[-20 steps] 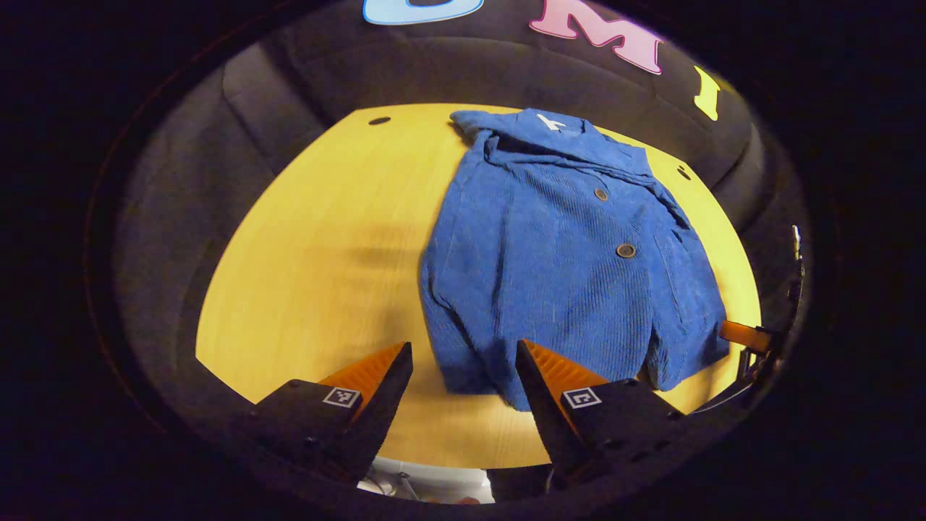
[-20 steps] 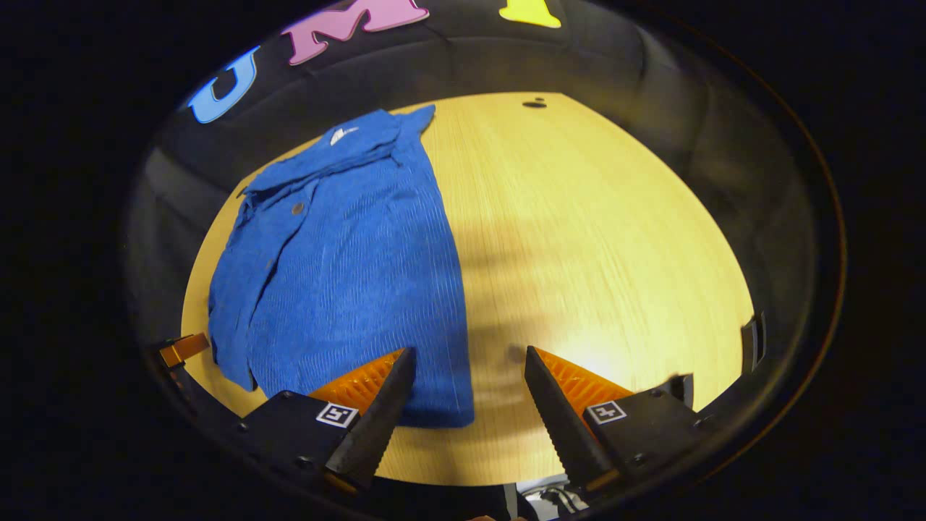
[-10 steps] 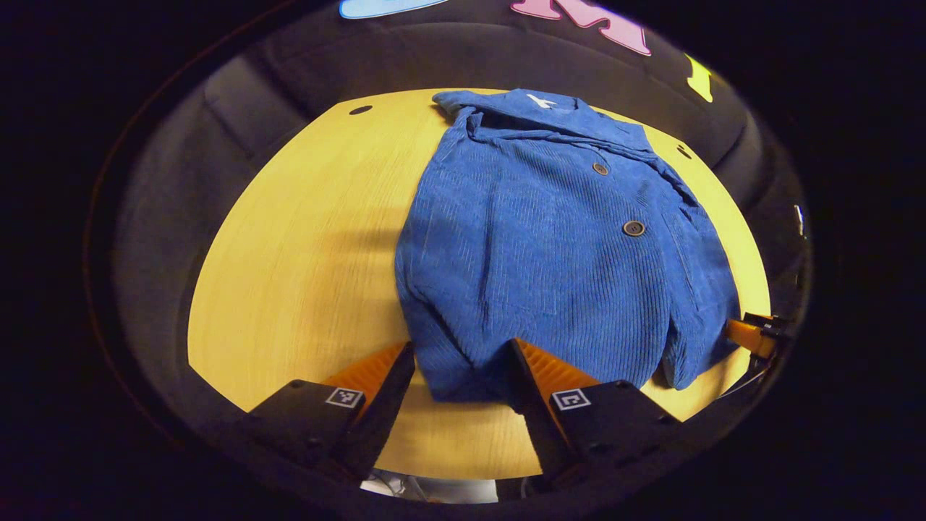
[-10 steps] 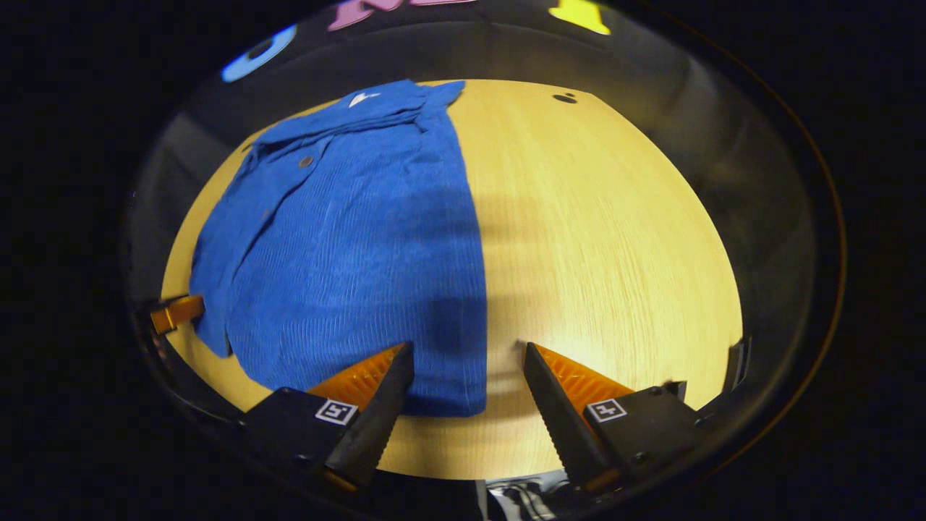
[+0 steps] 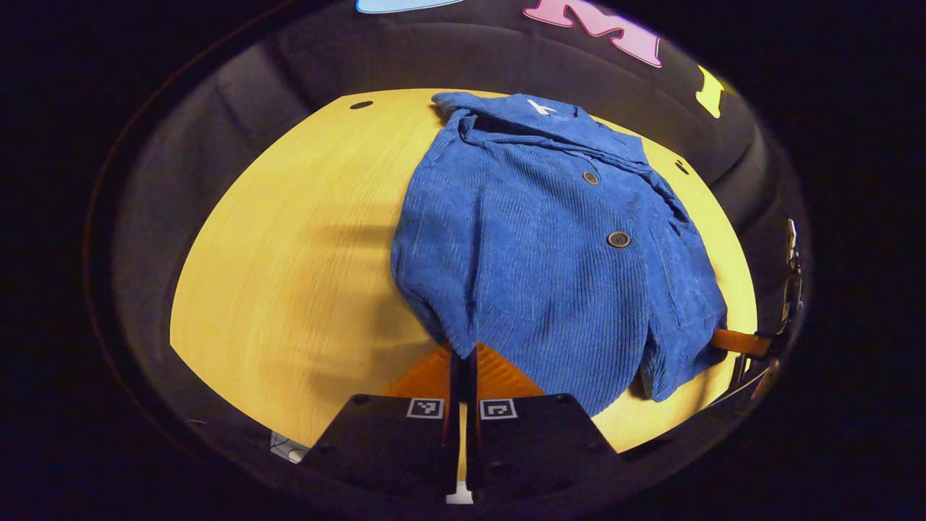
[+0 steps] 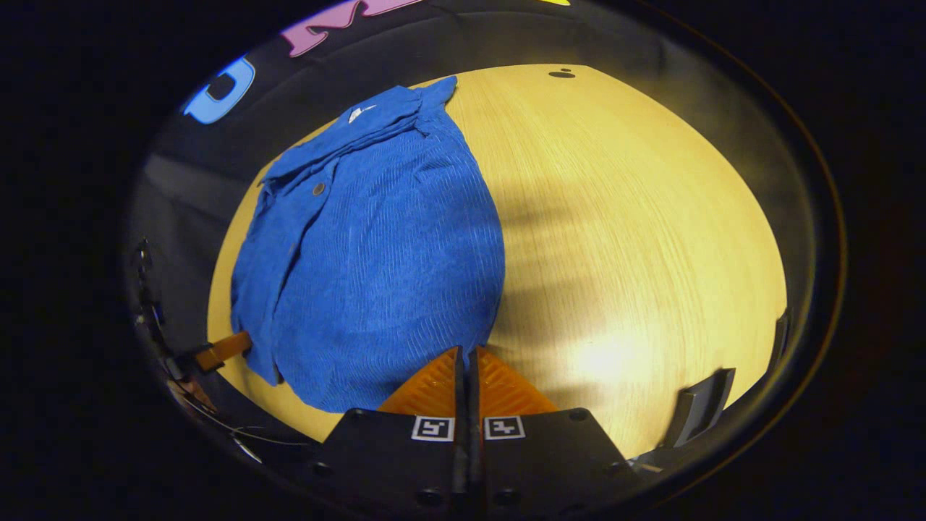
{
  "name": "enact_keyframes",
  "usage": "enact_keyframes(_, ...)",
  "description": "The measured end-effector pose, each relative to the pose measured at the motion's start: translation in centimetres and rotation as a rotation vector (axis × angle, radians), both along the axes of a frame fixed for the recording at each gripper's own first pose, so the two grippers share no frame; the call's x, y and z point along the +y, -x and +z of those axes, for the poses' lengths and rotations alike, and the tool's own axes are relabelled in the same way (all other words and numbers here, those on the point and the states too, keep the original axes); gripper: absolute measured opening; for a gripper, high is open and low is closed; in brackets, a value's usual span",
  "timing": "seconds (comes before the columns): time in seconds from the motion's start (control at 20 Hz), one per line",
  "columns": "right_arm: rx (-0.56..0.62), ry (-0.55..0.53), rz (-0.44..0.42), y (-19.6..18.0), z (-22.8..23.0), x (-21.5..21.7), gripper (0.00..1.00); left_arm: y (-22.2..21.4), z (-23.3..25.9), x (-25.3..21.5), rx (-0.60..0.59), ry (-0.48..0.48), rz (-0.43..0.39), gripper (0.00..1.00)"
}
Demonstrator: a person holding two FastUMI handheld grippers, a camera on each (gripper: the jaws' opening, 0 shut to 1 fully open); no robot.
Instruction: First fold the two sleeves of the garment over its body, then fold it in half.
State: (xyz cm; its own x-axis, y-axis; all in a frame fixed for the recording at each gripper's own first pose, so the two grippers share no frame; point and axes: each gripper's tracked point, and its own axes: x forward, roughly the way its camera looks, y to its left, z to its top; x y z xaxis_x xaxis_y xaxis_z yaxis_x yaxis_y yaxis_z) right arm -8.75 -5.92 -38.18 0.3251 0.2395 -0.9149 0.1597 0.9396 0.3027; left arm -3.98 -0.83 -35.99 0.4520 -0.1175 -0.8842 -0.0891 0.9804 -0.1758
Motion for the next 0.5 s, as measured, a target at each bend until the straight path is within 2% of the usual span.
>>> enact_keyframes(0.2, -0.004, 0.002, -0.009, -0.7, 1.4, -0.1, 0.01, 0.4, 1.2, -0.3, -0.012, 0.044, -0.001, 0.00)
enact_keyframes(0.5, -0.129, -0.006, 0.031, -5.0, 8.0, 0.9, 0.01, -2.1, 7.5, -0.7, -0.130, 0.073, -0.042, 0.00)
